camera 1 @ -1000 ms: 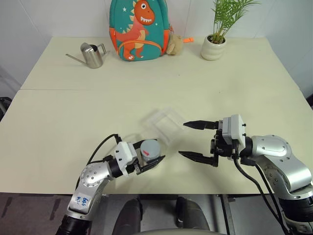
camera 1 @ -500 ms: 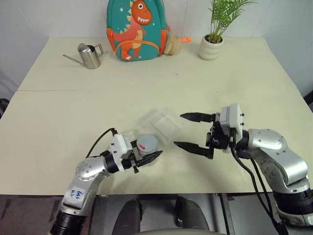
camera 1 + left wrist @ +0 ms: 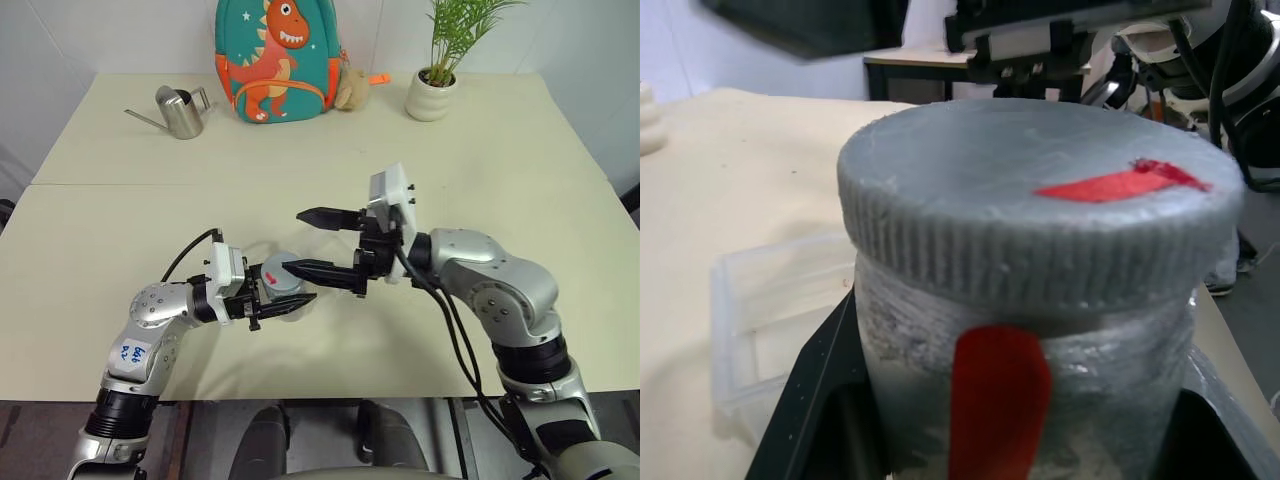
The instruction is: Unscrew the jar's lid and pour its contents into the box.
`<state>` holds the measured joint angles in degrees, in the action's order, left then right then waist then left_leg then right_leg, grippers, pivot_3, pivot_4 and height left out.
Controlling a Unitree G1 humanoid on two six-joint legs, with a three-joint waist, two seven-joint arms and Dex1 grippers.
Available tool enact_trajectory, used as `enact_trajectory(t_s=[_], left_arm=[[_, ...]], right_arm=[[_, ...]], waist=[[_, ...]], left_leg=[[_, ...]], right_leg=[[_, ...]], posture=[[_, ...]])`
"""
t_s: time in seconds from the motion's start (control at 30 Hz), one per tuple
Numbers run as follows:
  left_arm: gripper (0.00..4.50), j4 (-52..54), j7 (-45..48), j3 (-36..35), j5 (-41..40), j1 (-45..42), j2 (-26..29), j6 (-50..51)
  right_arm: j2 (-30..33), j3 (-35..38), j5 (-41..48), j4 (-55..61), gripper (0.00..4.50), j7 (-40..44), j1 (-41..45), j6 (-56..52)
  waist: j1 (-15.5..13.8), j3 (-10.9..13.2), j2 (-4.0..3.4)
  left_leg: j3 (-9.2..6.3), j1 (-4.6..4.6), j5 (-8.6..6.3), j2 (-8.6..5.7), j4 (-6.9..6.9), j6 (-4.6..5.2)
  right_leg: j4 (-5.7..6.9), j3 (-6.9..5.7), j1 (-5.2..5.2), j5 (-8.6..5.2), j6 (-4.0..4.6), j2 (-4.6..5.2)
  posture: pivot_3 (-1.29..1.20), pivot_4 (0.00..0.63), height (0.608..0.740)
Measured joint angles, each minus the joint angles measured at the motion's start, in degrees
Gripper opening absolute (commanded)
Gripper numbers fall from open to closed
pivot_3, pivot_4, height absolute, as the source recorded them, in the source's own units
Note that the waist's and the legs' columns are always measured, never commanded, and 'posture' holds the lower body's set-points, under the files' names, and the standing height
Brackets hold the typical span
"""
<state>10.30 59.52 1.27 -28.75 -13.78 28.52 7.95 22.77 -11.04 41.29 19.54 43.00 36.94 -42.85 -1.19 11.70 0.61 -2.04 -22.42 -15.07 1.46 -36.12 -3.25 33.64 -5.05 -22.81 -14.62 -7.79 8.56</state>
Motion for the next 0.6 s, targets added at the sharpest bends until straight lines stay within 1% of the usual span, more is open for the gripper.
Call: enact_trajectory(t_s=[0.27,0.6], left_arm=[[2.01,-1.77,-0.14,0.41,1.43,-0.44,-1.46,-0.52],[2.01,-1.76,-2.4,0.33,1.97,-0.63,-2.22,-0.51]], right_arm=[[-0.28,-4.18,-4.16,-0.77,4.5,1.71,0.7,0.07],[-0.37,-4.28,-5.64,-0.96,4.5,1.77,0.68,-1.03]], waist=[[0.0,0.0,0.0],[0.0,0.0,0.0]], left_leg=[[0.11,0.03,-0.02,0.05,-0.03,0.01],[0.34,0.02,-0.02,0.06,-0.01,0.01]], right_leg=[[0.06,0.1,-0.06,0.01,0.03,-0.04],[0.15,0.35,-0.25,0.01,0.04,-0.06]], posture=[[0.0,0.15,0.74],[0.0,0.15,0.74]])
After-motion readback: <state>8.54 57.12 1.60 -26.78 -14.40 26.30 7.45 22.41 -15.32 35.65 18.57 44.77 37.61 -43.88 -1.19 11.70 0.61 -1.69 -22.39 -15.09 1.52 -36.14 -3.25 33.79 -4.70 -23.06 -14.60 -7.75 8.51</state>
